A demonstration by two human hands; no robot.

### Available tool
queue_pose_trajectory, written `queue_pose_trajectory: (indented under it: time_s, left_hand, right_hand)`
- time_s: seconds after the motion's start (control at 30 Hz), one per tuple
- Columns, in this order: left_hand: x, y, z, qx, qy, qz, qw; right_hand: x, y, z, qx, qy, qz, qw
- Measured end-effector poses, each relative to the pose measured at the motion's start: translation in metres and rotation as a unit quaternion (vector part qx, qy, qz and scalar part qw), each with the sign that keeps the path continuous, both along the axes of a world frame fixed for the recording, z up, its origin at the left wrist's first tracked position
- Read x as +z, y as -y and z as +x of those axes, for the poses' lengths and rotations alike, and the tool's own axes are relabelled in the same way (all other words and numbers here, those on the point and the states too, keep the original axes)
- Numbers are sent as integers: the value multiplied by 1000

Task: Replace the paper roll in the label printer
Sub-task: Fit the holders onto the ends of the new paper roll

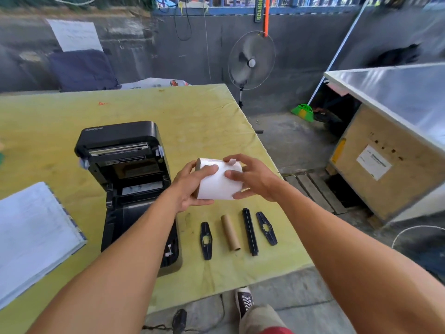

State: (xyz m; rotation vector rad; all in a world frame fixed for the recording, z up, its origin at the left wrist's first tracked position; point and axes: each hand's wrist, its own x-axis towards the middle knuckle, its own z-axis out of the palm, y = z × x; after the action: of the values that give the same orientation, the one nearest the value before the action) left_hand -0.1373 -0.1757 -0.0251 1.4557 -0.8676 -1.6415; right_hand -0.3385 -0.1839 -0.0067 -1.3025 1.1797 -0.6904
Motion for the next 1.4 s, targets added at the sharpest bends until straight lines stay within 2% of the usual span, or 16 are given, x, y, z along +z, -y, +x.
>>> queue_pose_trajectory:
  time_s: [0.07,0.13,0.2,0.3,0.4,0.47,0.7,0.87,1.0,1.23,1.4]
  left_hand:
    - [-5,-3,-2,10,-7,-1,1000]
    - [-8,-2,-4,18,-14,-4,1000]
    - [-11,2,-4,16,-10,-1,1000]
    - [-18,9,-3,5,-9,5,1000]
    - [-32,18,-3,9,-20,12,1000]
    - [-43,27,-4,20,-36,21,999]
    - [-57,77,-2,55,-59,42,996]
    - [-66,108,-5,83,-71,65,992]
    - [-73,125,-9,96,-65,82,990]
    - [-78,134,-21,132,-59,104,984]
    - [-64,131,-29,146,-51,91,984]
  right_hand:
    - [8,3,0,-8,-64,-10,998]
    - [13,12,3,-25,-148,-107,983]
    - [17,22,4,-32,-195,-185,963]
    - [20,43,1,-42,-220,-191,956]
    - [12,69,-8,-144,-190,-167,957]
    - [1,88,-16,-166,-195,-147,955]
    - [-61,137,-31,-64,-309,-98,944]
    - [-94,166,-33,11,-354,-94,931]
    - [-111,182,-32,66,-412,-117,901]
    - [-129,167,-37,137,-505,-206,827]
    - [-136,133,-41,168,-551,-187,795]
